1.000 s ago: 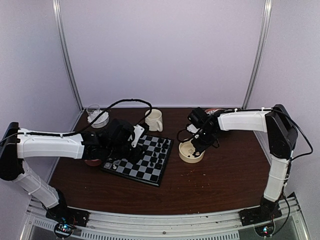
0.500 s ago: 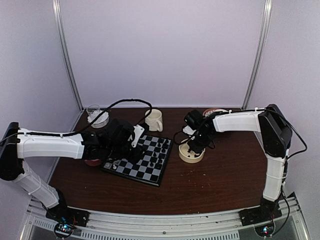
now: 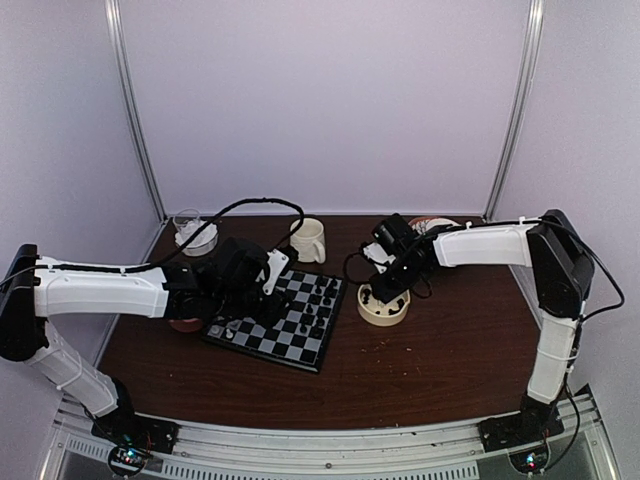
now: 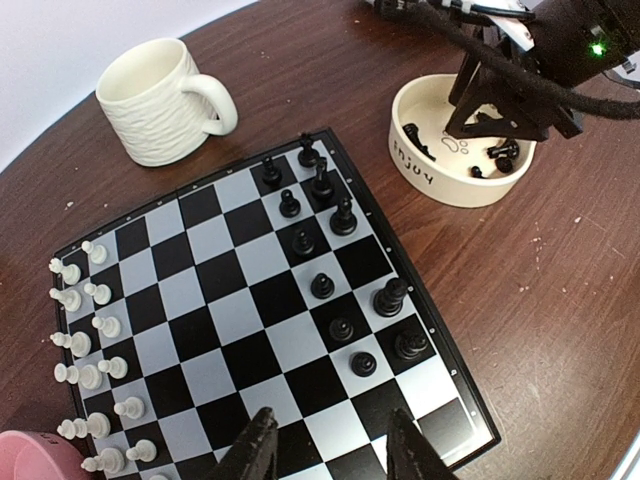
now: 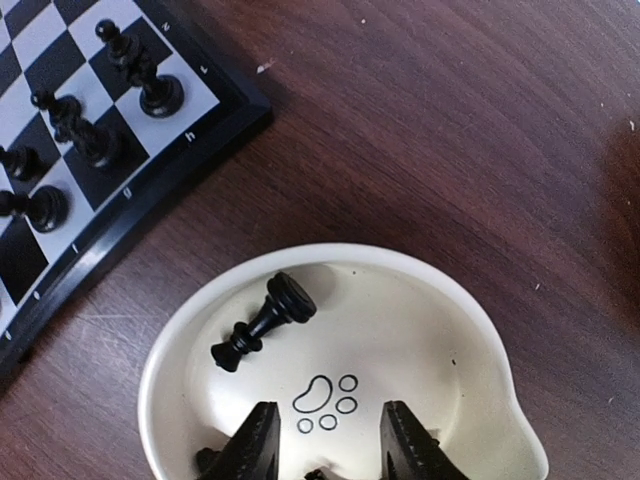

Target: Set up the chess pieces on the board

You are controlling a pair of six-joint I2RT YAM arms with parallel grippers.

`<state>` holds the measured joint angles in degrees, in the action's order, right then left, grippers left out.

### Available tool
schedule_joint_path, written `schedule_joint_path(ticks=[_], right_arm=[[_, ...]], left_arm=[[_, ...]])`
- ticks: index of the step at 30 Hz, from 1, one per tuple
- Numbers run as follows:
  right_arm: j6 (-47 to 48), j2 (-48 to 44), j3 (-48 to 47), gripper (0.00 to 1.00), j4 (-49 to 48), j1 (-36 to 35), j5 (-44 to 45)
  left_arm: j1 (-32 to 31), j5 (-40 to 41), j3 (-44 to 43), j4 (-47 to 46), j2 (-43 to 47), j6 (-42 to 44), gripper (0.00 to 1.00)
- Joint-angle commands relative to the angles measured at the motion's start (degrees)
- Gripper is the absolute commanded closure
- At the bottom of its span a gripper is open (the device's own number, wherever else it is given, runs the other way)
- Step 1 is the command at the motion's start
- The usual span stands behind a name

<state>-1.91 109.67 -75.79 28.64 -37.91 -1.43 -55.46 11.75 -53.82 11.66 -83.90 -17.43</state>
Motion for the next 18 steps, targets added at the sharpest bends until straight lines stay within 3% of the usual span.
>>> schedule_joint_path(ticks=[1, 13, 18], right_arm=[[-4.24, -0.74, 0.32, 0.59, -3.84, -0.06, -3.43], [-10.25, 5.03, -1.61, 0.58, -6.65, -0.06, -8.59], [-11.07, 7.40, -2.97, 0.59, -5.40, -0.10, -6.89]], left_arm=[[-0.12, 0.29, -1.06, -0.46, 0.84, 0.75, 0.62], [-0.15, 1.08, -0.98, -0.53, 0.61, 0.82, 0.62], [-0.16, 1.08, -0.93, -0.52, 0.83, 0.82, 0.62]])
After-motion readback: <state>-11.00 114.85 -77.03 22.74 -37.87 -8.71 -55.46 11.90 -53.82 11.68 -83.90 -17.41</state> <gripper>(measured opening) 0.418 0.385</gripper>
